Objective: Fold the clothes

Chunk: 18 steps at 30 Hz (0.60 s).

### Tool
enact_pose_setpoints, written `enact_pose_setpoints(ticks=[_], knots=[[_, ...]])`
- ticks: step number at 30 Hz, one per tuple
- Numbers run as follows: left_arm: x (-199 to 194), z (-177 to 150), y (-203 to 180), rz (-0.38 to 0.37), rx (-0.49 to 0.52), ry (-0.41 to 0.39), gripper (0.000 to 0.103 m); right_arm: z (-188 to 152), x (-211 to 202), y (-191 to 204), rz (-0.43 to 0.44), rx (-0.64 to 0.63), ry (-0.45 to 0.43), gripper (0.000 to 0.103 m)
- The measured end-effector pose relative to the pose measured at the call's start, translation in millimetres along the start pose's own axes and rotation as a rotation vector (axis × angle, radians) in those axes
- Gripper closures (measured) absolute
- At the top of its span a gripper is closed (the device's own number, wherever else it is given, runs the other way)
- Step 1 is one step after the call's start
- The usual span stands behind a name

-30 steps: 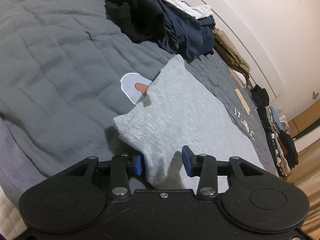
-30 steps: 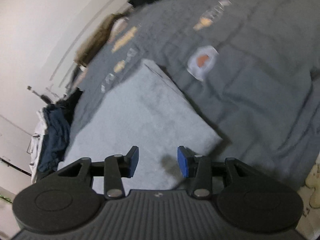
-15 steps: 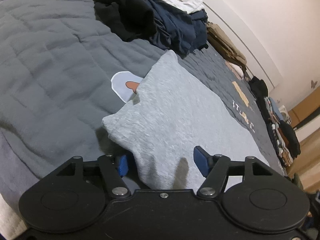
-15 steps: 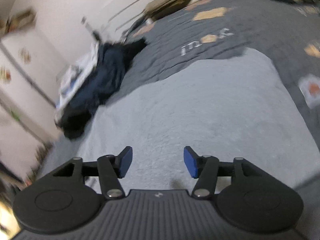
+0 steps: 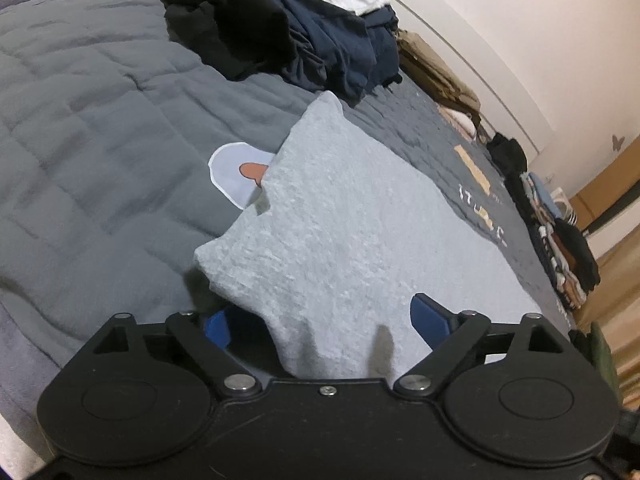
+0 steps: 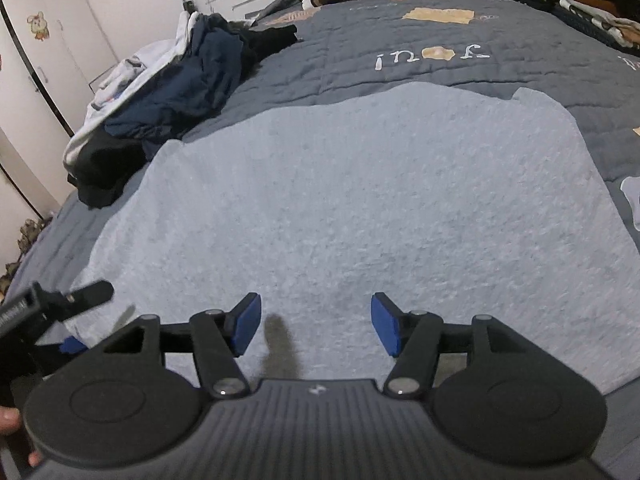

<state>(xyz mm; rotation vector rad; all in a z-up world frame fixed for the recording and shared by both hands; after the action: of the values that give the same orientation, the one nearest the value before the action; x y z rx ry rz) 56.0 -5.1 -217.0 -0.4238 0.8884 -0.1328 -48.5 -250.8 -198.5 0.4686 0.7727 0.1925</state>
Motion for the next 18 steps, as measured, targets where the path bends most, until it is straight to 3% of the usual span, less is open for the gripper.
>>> enact_pose_setpoints(ticks=[5, 7, 8, 9, 11, 15, 18], knots=[[-4.1, 2.8, 4.0, 0.01, -0.029, -0.014, 0.013, -1.4, 1.0, 0.8, -0.011, -0.004, -0.003, 0.043], [-5.7, 3.9, 5.6, 0.014, -0.04, -0.019, 0.021, -1.2, 0.5, 0.8, -0.011, 0.001, -0.005, 0.043], [-6.5, 4.5, 6.4, 0.016, -0.046, -0.022, 0.035, -1.1, 0.1, 0.7, -0.01, 0.005, -0.006, 0.043], [-7.3, 5.0, 7.2, 0.018, -0.051, -0.024, 0.056, -1.1, -0.4, 0.8, -0.007, 0.012, -0.007, 0.043], [-9.0, 6.1, 8.8, 0.022, -0.063, -0.03, 0.08, -0.5, -2.3, 0.8, -0.001, 0.026, -0.011, 0.043], [-11.6, 7.2, 11.5, 0.034, -0.081, -0.033, 0.08, 2.7, -9.4, 5.1, 0.042, 0.052, -0.039, 0.043], [-7.3, -0.2, 17.5, 0.049, -0.112, 0.01, 0.073, 4.6, -12.4, 9.9, 0.078, 0.053, -0.054, 0.043]])
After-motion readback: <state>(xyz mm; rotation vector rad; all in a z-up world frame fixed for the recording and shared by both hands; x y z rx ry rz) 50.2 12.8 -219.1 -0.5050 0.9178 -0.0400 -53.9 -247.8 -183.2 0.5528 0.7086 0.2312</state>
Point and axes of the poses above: each gripper's, at about its wrist camera, not at the fingertips, and x roughly the way its jaws point, y to its left, z to its top, the point moved 9 cm from there along x, roughly the way its jaws point, and after that the axes turned 15 degrees about z, right-handed, at the moved point
